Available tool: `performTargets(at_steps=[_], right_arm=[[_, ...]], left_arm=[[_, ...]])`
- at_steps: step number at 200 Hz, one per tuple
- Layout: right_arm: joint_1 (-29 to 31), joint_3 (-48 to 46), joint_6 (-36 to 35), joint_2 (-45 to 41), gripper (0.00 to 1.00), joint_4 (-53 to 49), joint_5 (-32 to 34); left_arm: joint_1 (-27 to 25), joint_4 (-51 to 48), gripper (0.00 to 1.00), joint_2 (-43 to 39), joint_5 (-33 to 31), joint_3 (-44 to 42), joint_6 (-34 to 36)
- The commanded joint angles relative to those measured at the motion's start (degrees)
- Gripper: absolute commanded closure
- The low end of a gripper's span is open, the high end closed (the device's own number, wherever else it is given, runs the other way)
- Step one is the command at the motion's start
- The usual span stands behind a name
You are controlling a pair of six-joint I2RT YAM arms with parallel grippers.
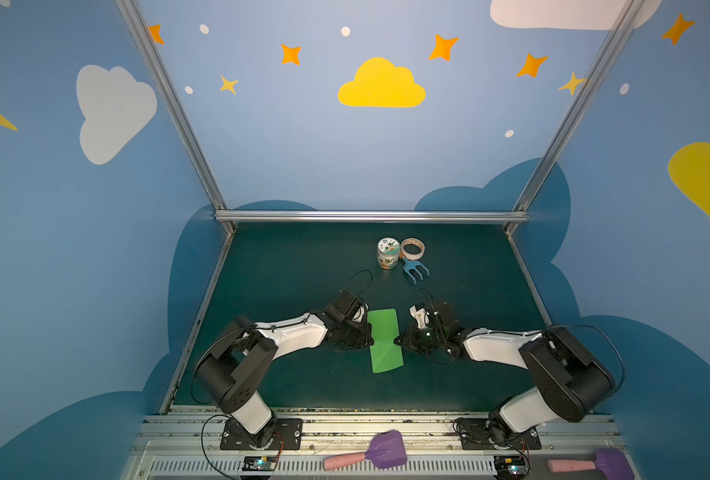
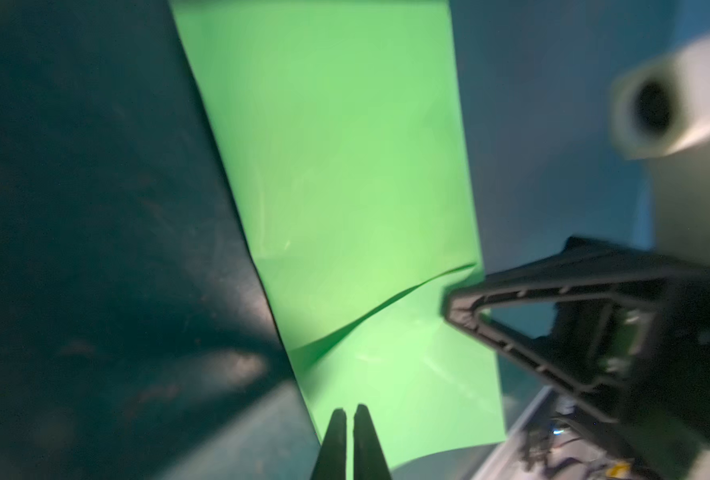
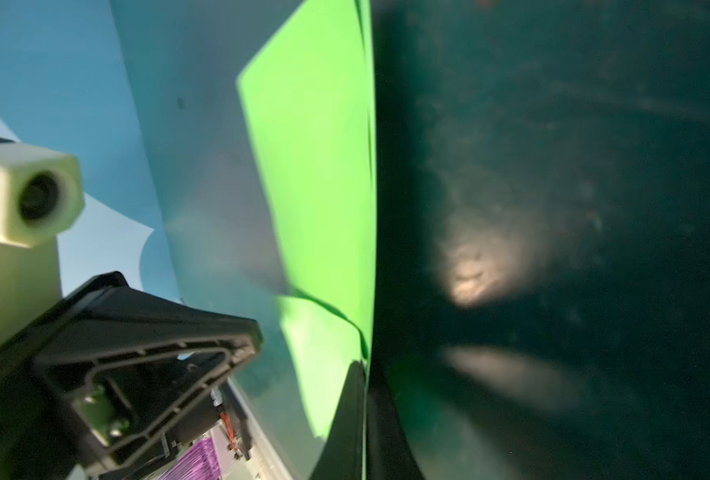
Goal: Fold a paper plane with a square sheet of paper (fold left side to right side)
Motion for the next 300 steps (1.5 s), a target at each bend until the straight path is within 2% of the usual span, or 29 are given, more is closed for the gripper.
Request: performTargets(at_steps=[1, 17, 40, 64, 79, 115, 139, 165, 202, 209, 219, 227, 236, 247, 274, 300], right_arm=[[-1.27, 4.32, -2.82, -7.21, 1.0, -13.32, 2.82], [-2.16, 8.32, -6.24, -12.03, 1.0, -24.21, 7.96], [-2.46, 15.55, -14.76, -16.14, 1.0, -39.35, 20.03], [-2.18, 23.25, -23.22, -15.64, 1.0, -52.51, 35.24], [-1.52, 26.71, -26.01, -13.6, 1.0, -57.76, 42.77], [4.94, 31.33, -26.03, -6.51, 1.0, -66.26, 61.39], [10.91, 32.26, -22.39, -0.53, 1.0, -67.77, 65.9], [17.76, 34.93, -16.12, 8.77, 1.0, -68.35, 64.78], [28.51, 43.86, -11.97, 21.47, 1.0, -64.12, 57.88], [30.02, 46.18, -11.86, 23.79, 0.85, -63.35, 56.05], [31.51, 49.31, -11.89, 26.37, 0.54, -62.55, 52.76], [32.17, 50.8, -11.85, 27.26, 0.41, -61.82, 50.49], [32.28, 50.88, -12.03, 26.78, 0.35, -60.12, 48.13], [31.45, 48.95, -12.0, 24.29, 0.34, -57.63, 45.77], [26.34, 40.17, -12.9, 14.66, 0.34, -49.06, 36.63], [18.66, 30.2, -13.16, 5.51, 0.37, -41.42, 27.03]], left_arm=[[2.74, -1.87, 0.75, -6.29, -0.84, 2.24, -2.99], [4.95, -4.76, 0.67, -10.43, -3.13, 2.39, -3.89], [7.96, -9.36, 0.6, -15.49, -7.97, 2.32, -4.6], [12.36, -10.7, 0.55, -18.86, -7.63, 1.27, -4.61], [14.71, -11.42, 0.54, -20.32, -6.96, 0.88, -4.37], [17.91, -12.43, 0.53, -22.77, -5.26, 0.39, -3.72], [18.88, -13.16, 0.53, -23.85, -4.89, 0.17, -3.42], [19.45, -13.45, 0.53, -24.99, -4.66, -0.27, -3.36], [19.86, -13.95, 0.53, -25.47, -4.65, -0.31, -2.84], [19.99, -14.06, 0.53, -25.49, -4.72, -0.31, -2.69], [20.04, -14.38, 0.53, -25.43, -4.97, -0.31, -2.49], [20.24, -14.64, 0.53, -25.47, -5.07, -0.3, -2.32], [20.39, -14.89, 0.53, -25.51, -5.16, -0.31, -2.22], [20.56, -15.18, 0.53, -25.69, -5.19, -0.31, -2.07], [20.73, -15.1, 0.52, -25.36, -4.98, -0.4, -1.71], [20.67, -13.49, 0.52, -23.92, -2.78, -0.99, -1.51]])
